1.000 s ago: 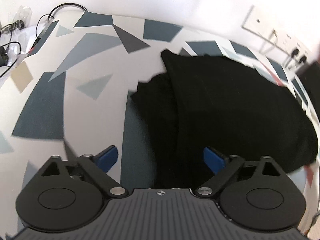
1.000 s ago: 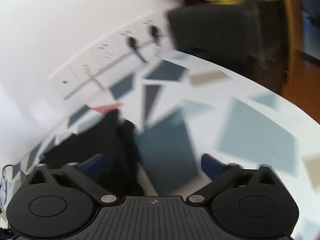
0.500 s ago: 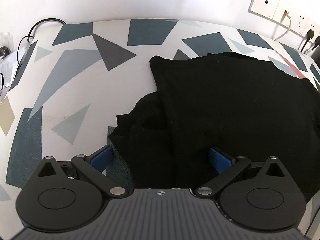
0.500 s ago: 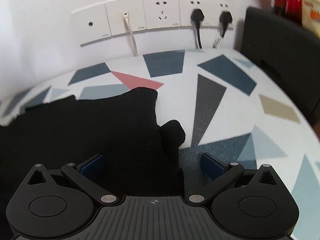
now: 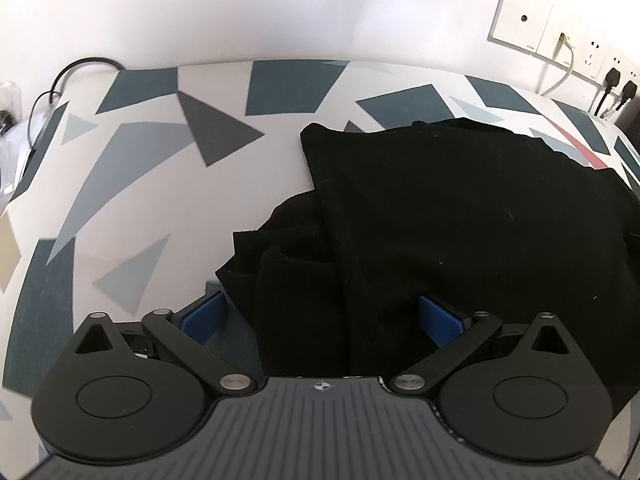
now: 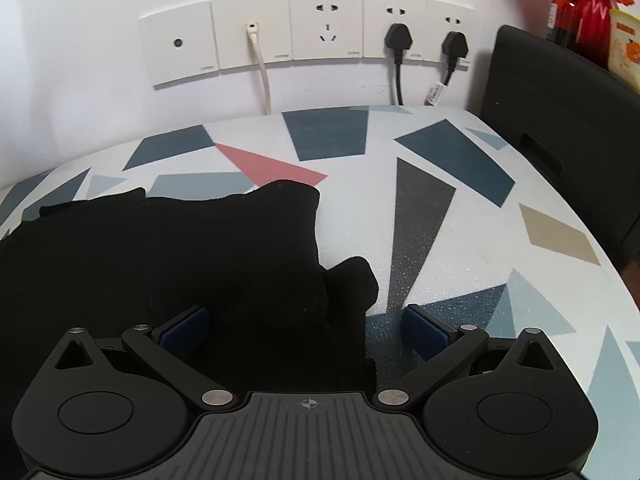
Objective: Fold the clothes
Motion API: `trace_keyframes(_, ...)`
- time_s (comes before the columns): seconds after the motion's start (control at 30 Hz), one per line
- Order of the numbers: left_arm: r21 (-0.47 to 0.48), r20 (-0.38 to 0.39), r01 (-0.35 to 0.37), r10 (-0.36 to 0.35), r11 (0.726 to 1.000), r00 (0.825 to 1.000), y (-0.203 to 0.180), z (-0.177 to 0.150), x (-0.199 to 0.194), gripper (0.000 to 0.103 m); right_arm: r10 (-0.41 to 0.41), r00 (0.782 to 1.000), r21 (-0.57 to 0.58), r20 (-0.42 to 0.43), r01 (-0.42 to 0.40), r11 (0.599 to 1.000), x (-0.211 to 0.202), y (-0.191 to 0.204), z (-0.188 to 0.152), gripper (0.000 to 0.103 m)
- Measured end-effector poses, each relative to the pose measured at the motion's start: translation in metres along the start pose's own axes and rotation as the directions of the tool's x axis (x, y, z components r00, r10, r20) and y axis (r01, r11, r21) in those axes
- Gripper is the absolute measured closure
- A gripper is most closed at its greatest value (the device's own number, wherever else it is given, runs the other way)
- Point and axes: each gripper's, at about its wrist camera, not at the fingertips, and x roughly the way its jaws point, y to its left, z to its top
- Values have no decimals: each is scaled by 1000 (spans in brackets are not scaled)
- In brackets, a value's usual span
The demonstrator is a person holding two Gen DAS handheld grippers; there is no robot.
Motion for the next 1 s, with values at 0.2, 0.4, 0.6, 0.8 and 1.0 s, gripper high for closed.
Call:
trace_keyframes(0.2,20,-13,48,-47,999,999,-8,14,2,23,147,988,-107,-44,-151,983,-2,32,2,3)
trace_keyframes(0.4,2,-39,90,-90,996,995,-24,17,-6,78,350,933,-130,-87,-359,924,-10,61,3,72)
trace_keyframes(0.6,-142,-3,34,-35,989,999,1,4,-35,79,501,851,-73,-158,-516,853,-13,85,5,79)
trace_keyframes(0.8,-270,17,-71,78,960,997,67,-31,-91,79,651,748,-11,-131,-657,753,-38,111,12,79)
trace_keyframes(1.0,-401,77,-148,194,904,978,130,-96,-178,79,772,614,-94,-162,-789,607,-87,183,6,80)
